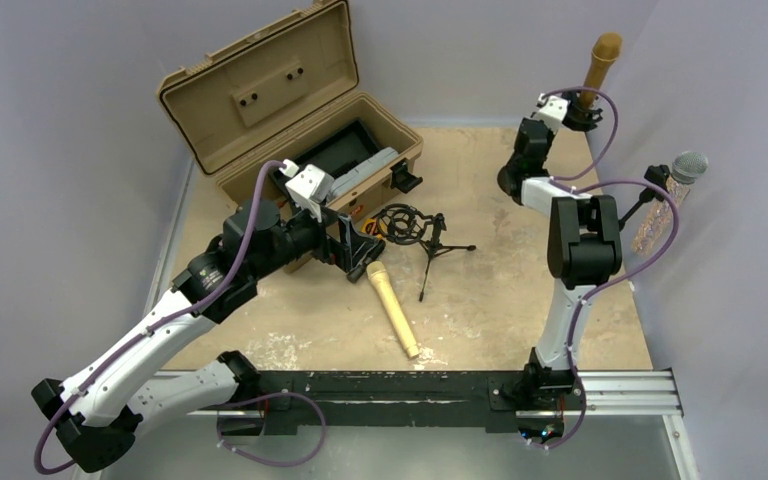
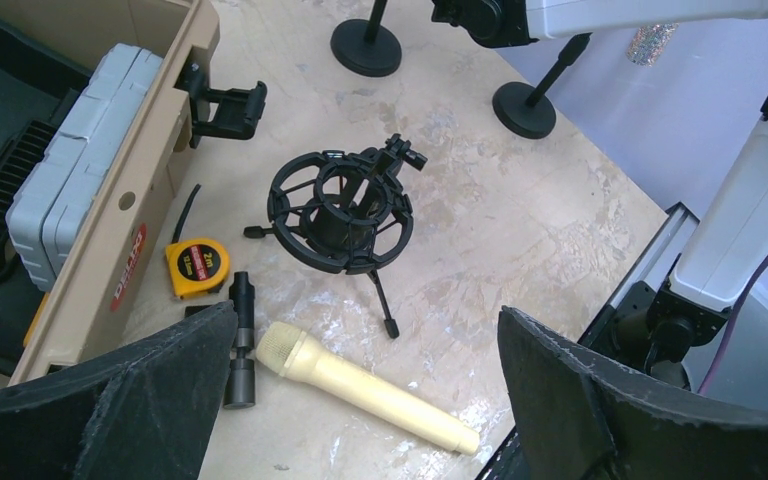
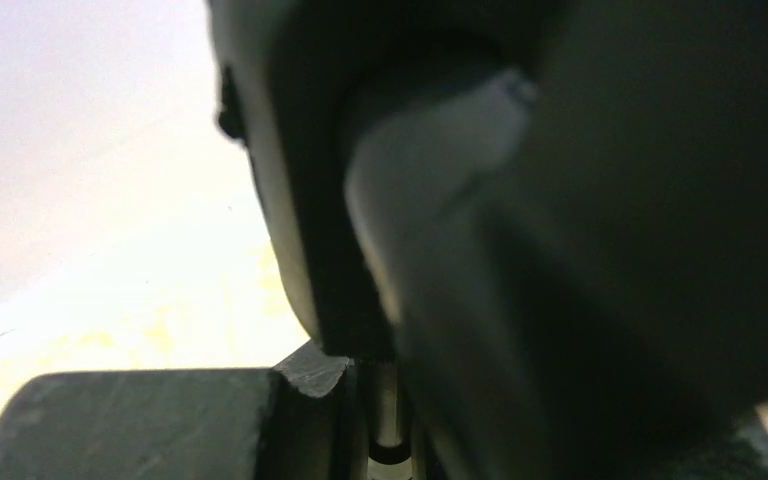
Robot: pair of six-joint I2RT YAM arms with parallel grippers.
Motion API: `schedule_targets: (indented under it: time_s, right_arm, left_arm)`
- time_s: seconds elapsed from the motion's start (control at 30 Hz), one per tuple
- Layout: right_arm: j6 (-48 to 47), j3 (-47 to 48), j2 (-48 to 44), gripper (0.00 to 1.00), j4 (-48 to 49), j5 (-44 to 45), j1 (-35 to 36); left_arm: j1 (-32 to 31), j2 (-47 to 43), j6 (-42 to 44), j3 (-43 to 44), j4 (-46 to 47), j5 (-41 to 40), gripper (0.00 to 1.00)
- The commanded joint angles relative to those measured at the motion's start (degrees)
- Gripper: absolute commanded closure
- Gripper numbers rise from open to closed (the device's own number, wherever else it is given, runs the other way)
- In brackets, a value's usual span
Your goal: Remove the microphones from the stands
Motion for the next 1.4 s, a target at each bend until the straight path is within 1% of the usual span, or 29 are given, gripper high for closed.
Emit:
schedule_targets:
  time_s: [0.0, 0.1, 0.13, 0.17, 0.23, 0.3, 0.5, 0.63, 0.67, 0.7, 0.73, 0.8, 0.9, 0.97, 1.03, 1.2, 1.37]
  right_arm:
    - [3.72, -3.35, -2.97, 1.00, -2.02, -3.27, 2.60]
    - [4.20, -4.48, -3.64, 1.00, -1.60, -2.84, 3.28]
    - [4.19, -4.90, -3.81, 0.94, -1.23, -2.60, 3.46]
    - [4.27, -5.31, -4.12, 0.87, -0.85, -2.27, 3.61]
    - [4.28, -5.90, -4.74, 0.69, -0.53, -1.83, 3.99]
    - [4.04, -6.33, -5.52, 0.58, -0.16, -1.46, 4.32]
    - [4.17, -8.93, -10.01, 0.37, 0.08, 0.35, 5.65]
    - [5.05, -12.58, -15.68, 0.31, -0.26, -0.91, 6.31]
    - [5.33, -14.02, -17.51, 0.27, -0.50, -1.50, 6.61]
    - [5.50, -14.94, -19.46, 0.21, -0.73, -1.97, 7.04]
    - [5.59, -15.81, -21.33, 0.18, -1.08, -2.13, 7.66]
    - [5.39, -16.99, -25.73, 0.18, -1.95, -2.56, 8.38]
    - [4.97, -17.14, -32.24, 0.19, -3.51, -3.93, 8.52]
    - [4.29, -16.07, -36.45, 0.20, -3.83, -4.14, 8.54]
    - [3.67, -13.45, -38.44, 0.20, -4.14, -4.89, 8.50]
    - [0.41, -3.76, -36.90, 0.17, -8.00, 1.26, 5.93]
    - [-2.12, 1.63, -33.27, 0.16, -6.69, -1.51, 0.56]
  left_arm:
    - [-0.30, -0.55, -0.53, 1.09, 2.95, 0.78, 0.00]
    - [-0.28, -0.33, -0.70, 1.09, 2.92, 0.89, 0.00]
    - [-0.28, -0.39, -0.70, 1.09, 2.95, 0.87, 0.00]
    - [-0.28, -0.33, -0.70, 1.09, 2.96, 0.83, 0.00]
    - [-0.30, -0.31, -0.70, 1.07, 2.91, 0.63, 0.00]
    - [-0.35, -0.32, -0.62, 1.07, 2.85, 0.37, 0.00]
    - [-0.30, -0.45, -0.44, 1.05, 2.78, 0.09, 0.00]
    - [-0.31, -0.62, -0.61, 1.01, 2.85, 0.52, 0.01]
    - [-0.31, -0.65, -0.68, 1.03, 2.87, 0.72, 0.01]
    - [-0.42, -0.64, -0.82, 1.02, 2.95, 0.96, 0.01]
    - [-0.38, -0.66, -0.94, 1.02, 3.00, 1.22, 0.01]
    - [-0.38, -0.74, -1.18, 1.01, 3.12, 1.58, 0.01]
    - [-0.40, -1.05, -1.25, 1.01, 3.21, 1.75, 0.01]
    - [-0.39, -1.36, -1.15, 1.01, 3.10, 1.70, 0.01]
    - [-0.37, -1.55, -1.06, 1.05, 3.13, 1.53, 0.01]
    - [-0.38, -1.73, -1.14, 1.55, 2.62, 1.31, 0.00]
    - [-0.38, -2.21, -0.72, 1.45, 2.58, 0.72, 0.00]
